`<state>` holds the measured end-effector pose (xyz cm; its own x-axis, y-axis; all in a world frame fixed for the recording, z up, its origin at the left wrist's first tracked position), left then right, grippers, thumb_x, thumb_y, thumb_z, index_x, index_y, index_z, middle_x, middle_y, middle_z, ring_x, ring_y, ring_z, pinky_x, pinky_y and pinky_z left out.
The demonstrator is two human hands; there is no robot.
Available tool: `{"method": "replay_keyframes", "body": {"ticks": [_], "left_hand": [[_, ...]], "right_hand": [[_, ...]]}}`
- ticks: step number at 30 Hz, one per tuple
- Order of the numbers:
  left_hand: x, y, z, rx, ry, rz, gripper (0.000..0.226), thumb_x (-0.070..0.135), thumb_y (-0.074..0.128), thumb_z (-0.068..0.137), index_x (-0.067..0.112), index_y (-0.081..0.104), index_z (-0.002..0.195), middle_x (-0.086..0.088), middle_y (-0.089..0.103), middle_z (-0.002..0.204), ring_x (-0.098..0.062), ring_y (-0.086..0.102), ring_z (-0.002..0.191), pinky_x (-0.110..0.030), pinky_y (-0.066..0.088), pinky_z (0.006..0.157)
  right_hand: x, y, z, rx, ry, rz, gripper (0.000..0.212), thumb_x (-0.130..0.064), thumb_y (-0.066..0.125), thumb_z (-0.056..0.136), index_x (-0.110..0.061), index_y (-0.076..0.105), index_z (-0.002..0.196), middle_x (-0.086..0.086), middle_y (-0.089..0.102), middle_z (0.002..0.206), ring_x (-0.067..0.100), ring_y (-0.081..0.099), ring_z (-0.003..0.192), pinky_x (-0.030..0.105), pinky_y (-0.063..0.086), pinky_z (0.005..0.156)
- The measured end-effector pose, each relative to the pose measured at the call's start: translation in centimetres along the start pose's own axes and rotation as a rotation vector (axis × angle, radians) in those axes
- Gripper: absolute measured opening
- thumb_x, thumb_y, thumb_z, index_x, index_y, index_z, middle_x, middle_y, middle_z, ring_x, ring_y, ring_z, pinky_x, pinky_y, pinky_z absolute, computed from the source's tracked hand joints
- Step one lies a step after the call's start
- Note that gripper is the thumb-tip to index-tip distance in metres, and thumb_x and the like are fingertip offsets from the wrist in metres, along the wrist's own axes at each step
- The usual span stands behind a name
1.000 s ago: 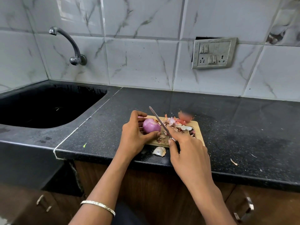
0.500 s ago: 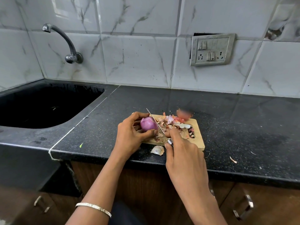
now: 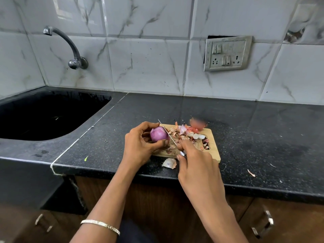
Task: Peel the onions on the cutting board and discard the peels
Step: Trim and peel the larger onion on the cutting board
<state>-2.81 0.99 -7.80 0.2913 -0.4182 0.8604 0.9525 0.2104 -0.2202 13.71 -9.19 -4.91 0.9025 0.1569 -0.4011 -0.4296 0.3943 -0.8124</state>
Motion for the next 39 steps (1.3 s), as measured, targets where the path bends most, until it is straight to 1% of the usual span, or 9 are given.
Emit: {"method": "replay_keyframes", "body": {"ticks": [3, 9, 13, 17, 21, 26, 30, 35, 39], "left_hand": [[0.1, 0.0, 0.2, -0.015, -0.001, -0.01, 0.055, 0.011, 0.098, 0.059, 0.016, 0.075, 0.109, 0.005, 0.076, 0.1, 0.0, 0.072, 0.091, -0.014, 0.056, 0.078], [0.1, 0.1, 0.0, -0.013, 0.001, -0.009, 0.052, 0.009, 0.098, 0.06, 0.019, 0.075, 0.106, 0.007, 0.076, 0.098, 0.0, 0.072, 0.09, -0.015, 0.058, 0.078], [0.2, 0.2, 0.0, -0.008, 0.012, 0.014, 0.054, 0.013, 0.099, 0.059, 0.019, 0.075, 0.108, 0.008, 0.076, 0.099, 0.001, 0.072, 0.092, -0.014, 0.057, 0.078], [0.3, 0.1, 0.0, -0.011, 0.021, 0.011, 0.055, 0.014, 0.099, 0.06, 0.02, 0.075, 0.109, 0.008, 0.075, 0.101, 0.002, 0.07, 0.093, -0.012, 0.056, 0.077], [0.0, 0.1, 0.0, -0.008, 0.006, -0.011, 0.055, 0.012, 0.098, 0.059, 0.019, 0.075, 0.108, 0.006, 0.076, 0.1, -0.003, 0.072, 0.094, -0.019, 0.059, 0.08], [0.2, 0.3, 0.0, -0.012, 0.013, -0.003, 0.055, 0.012, 0.099, 0.059, 0.02, 0.074, 0.107, 0.005, 0.076, 0.101, -0.005, 0.072, 0.095, -0.018, 0.059, 0.079], [0.1, 0.1, -0.1, -0.007, 0.008, 0.0, 0.055, 0.012, 0.099, 0.059, 0.02, 0.074, 0.108, 0.005, 0.076, 0.102, -0.003, 0.072, 0.094, -0.019, 0.059, 0.079], [0.3, 0.1, 0.1, -0.024, 0.013, 0.01, 0.053, 0.011, 0.098, 0.061, 0.019, 0.072, 0.106, 0.006, 0.074, 0.106, 0.003, 0.069, 0.095, -0.012, 0.056, 0.075], [0.3, 0.3, -0.3, -0.033, 0.007, 0.021, 0.052, 0.012, 0.097, 0.062, 0.021, 0.069, 0.104, 0.007, 0.073, 0.105, 0.002, 0.069, 0.095, -0.014, 0.057, 0.075]], "right_hand": [[0.5, -0.1, -0.2, -0.001, 0.004, 0.052, 0.019, -0.03, 0.052, 0.102, -0.035, 0.051, 0.12, -0.009, 0.067, 0.094, 0.018, 0.064, 0.089, 0.031, 0.037, 0.064], [0.2, 1.2, 2.4, 0.002, 0.018, -0.022, 0.021, -0.026, 0.053, 0.101, -0.029, 0.051, 0.123, 0.001, 0.068, 0.103, 0.03, 0.062, 0.1, 0.036, 0.037, 0.069], [0.4, 0.3, 1.3, 0.017, 0.021, -0.028, 0.021, -0.029, 0.05, 0.103, -0.031, 0.05, 0.124, -0.002, 0.069, 0.101, 0.026, 0.064, 0.097, 0.035, 0.041, 0.067], [0.4, -0.6, 0.1, 0.063, 0.017, -0.04, 0.026, -0.031, 0.05, 0.103, -0.032, 0.049, 0.129, -0.006, 0.068, 0.102, 0.021, 0.066, 0.096, 0.029, 0.038, 0.065], [0.4, 0.3, 1.3, 0.025, 0.049, -0.032, 0.026, -0.028, 0.052, 0.102, -0.032, 0.05, 0.128, -0.003, 0.069, 0.103, 0.025, 0.064, 0.098, 0.035, 0.041, 0.067], [-0.2, 0.6, 2.4, 0.044, 0.054, -0.042, 0.028, -0.017, 0.056, 0.099, -0.03, 0.051, 0.123, -0.001, 0.068, 0.099, 0.026, 0.065, 0.095, 0.033, 0.036, 0.064], [0.9, 0.0, 1.2, -0.002, 0.092, -0.048, 0.029, -0.023, 0.057, 0.099, -0.033, 0.051, 0.126, -0.003, 0.066, 0.104, 0.025, 0.064, 0.097, 0.031, 0.036, 0.065], [2.5, -2.0, 0.5, 0.108, 0.146, 0.028, 0.022, -0.028, 0.054, 0.099, -0.034, 0.049, 0.12, -0.006, 0.062, 0.09, 0.03, 0.064, 0.095, 0.035, 0.035, 0.067], [4.3, -1.3, 2.9, 0.064, 0.195, -0.006, 0.028, -0.027, 0.051, 0.101, -0.027, 0.053, 0.128, 0.003, 0.069, 0.111, 0.034, 0.063, 0.106, 0.037, 0.035, 0.071]]}}
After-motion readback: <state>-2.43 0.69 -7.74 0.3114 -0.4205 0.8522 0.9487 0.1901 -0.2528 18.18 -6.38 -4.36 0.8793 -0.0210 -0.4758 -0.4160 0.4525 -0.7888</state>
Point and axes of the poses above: each hand's wrist, its own z-axis towards the middle knuckle, its own y-axis out of the palm, x = y × z, the point moved 8 cm from there along z, towards the middle knuckle
